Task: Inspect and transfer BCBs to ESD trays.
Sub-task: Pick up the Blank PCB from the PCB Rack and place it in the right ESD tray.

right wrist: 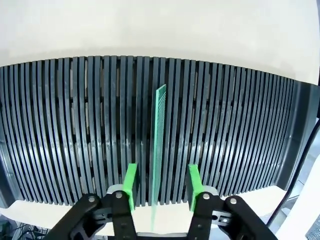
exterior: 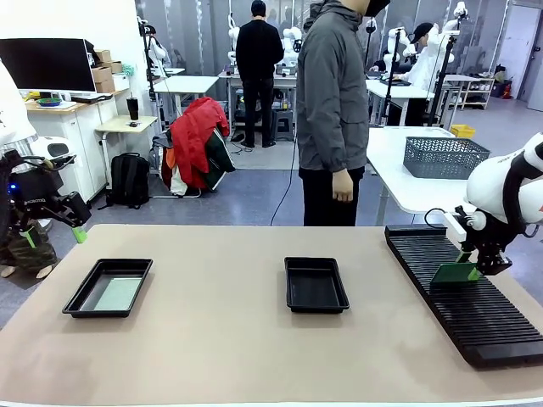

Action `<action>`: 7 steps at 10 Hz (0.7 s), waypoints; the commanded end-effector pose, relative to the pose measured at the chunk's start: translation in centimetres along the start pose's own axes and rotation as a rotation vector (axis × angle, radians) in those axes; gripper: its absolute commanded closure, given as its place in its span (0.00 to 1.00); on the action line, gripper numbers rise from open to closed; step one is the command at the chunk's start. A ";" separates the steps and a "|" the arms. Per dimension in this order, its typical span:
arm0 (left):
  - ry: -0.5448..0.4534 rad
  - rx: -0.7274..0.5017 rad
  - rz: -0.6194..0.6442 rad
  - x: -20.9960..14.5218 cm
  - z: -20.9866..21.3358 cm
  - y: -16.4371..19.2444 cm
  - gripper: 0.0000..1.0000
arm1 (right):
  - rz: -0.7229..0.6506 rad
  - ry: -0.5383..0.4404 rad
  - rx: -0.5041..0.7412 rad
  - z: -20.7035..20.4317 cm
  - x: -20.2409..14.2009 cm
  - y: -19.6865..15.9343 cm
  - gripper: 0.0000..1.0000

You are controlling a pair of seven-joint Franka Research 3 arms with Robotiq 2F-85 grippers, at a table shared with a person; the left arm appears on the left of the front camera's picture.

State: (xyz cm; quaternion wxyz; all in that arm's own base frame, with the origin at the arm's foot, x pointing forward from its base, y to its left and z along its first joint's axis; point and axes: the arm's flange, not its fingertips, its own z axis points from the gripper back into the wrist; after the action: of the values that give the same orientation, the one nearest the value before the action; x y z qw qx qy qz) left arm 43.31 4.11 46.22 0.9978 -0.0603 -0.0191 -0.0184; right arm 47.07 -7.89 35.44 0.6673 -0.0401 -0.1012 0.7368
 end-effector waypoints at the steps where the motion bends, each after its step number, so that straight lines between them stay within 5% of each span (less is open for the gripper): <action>1: -0.009 0.001 0.003 0.0 -0.1 0.0 0.00 | -0.004 -0.008 0.010 -0.3 -0.4 -0.2 0.57; 4: -0.009 0.001 0.003 0.0 -0.1 0.0 0.00 | 0.005 -0.022 0.008 -0.4 -0.4 -0.1 0.71; 5: -0.009 0.001 0.003 0.0 -0.1 0.0 0.00 | 0.004 -0.022 0.009 -0.4 -0.5 0.0 0.67; 6: -0.009 0.001 0.003 0.0 -0.1 0.0 0.00 | 0.002 -0.022 0.012 -0.5 -0.5 0.0 0.80; 7: -0.009 0.001 0.003 0.0 -0.1 0.0 0.00 | 0.002 -0.022 0.014 -0.6 -0.4 0.1 0.76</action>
State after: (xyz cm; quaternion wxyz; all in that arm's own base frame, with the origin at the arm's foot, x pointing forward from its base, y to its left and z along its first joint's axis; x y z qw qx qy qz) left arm 43.31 4.11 46.22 0.9978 -0.0603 -0.0191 -0.0185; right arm 47.05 -7.92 35.19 0.6678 -0.0377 -0.0990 0.7368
